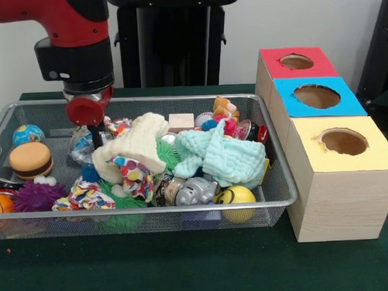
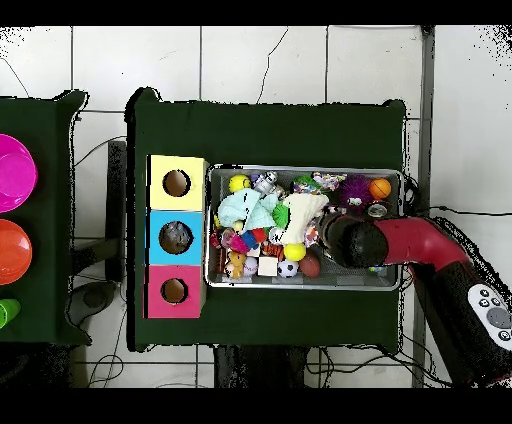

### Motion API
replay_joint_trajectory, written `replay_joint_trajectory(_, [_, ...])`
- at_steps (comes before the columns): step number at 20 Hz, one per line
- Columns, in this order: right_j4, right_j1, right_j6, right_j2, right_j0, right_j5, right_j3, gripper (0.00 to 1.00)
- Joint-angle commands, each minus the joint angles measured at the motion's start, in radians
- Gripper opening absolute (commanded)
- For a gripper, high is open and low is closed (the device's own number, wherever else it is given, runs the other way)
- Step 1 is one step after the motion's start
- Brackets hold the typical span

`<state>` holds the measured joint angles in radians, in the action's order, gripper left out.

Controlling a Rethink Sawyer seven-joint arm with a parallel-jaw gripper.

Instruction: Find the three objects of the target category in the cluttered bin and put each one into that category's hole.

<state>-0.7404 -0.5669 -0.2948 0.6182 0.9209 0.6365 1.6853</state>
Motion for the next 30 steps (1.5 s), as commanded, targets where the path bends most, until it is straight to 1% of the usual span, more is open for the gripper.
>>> replay_joint_trajectory(1, [0.086,-0.038,-0.16,-0.049,-0.043,0.158,-0.18,0.0])
replay_joint_trajectory(5, [0.106,-0.057,-0.146,-0.074,-0.064,0.193,-0.249,0.0])
replay_joint_trajectory(7, [0.121,-0.065,-0.145,-0.086,-0.071,0.222,-0.267,0.0])
replay_joint_trajectory(11, [0.136,-0.092,-0.178,-0.115,-0.092,0.235,-0.267,0.0])
replay_joint_trajectory(14, [0.151,-0.129,-0.212,-0.14,-0.101,0.231,-0.233,0.0])
replay_joint_trajectory(19, [0.204,-0.24,-0.274,-0.196,-0.132,0.232,-0.125,0.0])
replay_joint_trajectory(24, [0.269,-0.314,-0.339,-0.251,-0.18,0.217,-0.024,0.0])
replay_joint_trajectory(27, [0.312,-0.34,-0.358,-0.28,-0.2,0.209,0.015,0.0])
replay_joint_trajectory(30, [0.345,-0.347,-0.375,-0.309,-0.216,0.175,0.056,0.0])
